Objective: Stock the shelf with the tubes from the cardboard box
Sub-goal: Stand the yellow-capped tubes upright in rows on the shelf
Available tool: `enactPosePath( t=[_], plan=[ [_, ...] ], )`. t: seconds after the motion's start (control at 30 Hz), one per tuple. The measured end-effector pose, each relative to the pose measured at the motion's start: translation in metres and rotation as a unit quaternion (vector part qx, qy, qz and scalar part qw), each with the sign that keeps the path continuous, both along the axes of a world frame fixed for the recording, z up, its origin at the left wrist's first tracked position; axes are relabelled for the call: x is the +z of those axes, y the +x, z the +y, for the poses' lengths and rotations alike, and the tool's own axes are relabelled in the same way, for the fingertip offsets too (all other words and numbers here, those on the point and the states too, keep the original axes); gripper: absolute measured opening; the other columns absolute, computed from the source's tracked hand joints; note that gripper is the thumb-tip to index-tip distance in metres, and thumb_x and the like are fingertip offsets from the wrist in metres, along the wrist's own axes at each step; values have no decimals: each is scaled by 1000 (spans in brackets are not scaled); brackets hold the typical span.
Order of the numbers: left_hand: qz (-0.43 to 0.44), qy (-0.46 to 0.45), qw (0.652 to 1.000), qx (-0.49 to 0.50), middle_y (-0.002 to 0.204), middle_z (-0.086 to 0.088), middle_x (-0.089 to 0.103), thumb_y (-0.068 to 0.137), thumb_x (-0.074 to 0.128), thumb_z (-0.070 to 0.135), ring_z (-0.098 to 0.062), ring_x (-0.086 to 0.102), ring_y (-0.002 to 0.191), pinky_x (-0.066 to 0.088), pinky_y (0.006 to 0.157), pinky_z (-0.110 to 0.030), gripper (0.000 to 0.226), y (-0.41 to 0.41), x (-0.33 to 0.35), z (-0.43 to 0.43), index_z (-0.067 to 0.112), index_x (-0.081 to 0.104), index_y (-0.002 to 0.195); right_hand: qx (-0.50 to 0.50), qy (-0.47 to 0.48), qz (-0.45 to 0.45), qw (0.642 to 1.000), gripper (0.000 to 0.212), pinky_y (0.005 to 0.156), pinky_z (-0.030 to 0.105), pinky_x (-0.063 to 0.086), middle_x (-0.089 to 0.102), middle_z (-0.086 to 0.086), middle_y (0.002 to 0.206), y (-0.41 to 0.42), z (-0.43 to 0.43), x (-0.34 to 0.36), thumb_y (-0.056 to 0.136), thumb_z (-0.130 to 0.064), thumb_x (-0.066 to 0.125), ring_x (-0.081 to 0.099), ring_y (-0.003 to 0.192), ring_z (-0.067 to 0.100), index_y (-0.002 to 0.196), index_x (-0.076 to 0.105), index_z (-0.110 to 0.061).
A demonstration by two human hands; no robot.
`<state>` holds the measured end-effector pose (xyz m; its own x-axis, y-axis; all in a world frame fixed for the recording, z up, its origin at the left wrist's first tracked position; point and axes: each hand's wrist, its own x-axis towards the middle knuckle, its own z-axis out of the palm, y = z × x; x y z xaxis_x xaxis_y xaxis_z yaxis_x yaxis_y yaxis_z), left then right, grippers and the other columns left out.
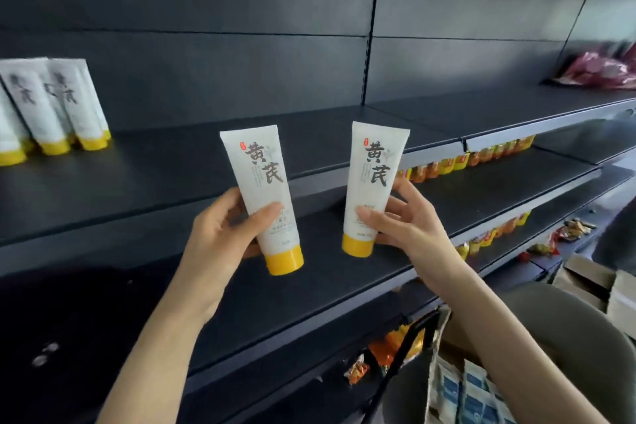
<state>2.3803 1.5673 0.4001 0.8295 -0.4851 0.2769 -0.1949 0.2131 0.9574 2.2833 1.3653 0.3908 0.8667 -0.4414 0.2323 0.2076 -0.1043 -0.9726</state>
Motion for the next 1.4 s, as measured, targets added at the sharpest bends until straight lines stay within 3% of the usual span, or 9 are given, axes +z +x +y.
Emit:
enactPosePath(
  t=[0.3, 0.53, 0.9, 1.4],
  plan=[
    [18, -67, 981, 180, 107, 4, 71, 72, 63, 27, -15, 68, 97, 58, 65, -26, 46, -24, 13, 53, 20, 62, 117, 135, -22, -14, 991, 35, 71, 26, 56, 72, 1, 107, 31, 17, 27, 83, -10, 67, 70, 94, 17, 116, 54, -15],
    [11, -121, 954, 273, 103, 6, 72, 87, 57, 14, -17, 68, 98, 53, 74, -37, 24, -20, 18, 104, 24, 66, 106, 194, -33, -11, 980, 33, 72, 28, 56, 71, 0, 107, 60, 60, 32, 83, -12, 68, 70, 94, 17, 114, 56, -15],
    [-47, -121, 948, 291, 107, 3, 70, 84, 57, 19, -17, 67, 99, 58, 68, -31, 31, 49, 47, 219, 20, 63, 115, 184, -10, -61, 981, 34, 71, 29, 58, 72, 2, 103, 131, 160, 50, 80, -12, 69, 71, 90, 20, 112, 57, -14],
    [-66, -84, 957, 268, 109, 4, 69, 75, 61, 22, -13, 66, 102, 58, 76, -34, 44, 116, 61, 346, 16, 59, 119, 155, -49, -65, 985, 34, 73, 36, 60, 70, 3, 105, 258, 302, 75, 81, -10, 73, 70, 91, 18, 109, 54, -14]
  ],
)
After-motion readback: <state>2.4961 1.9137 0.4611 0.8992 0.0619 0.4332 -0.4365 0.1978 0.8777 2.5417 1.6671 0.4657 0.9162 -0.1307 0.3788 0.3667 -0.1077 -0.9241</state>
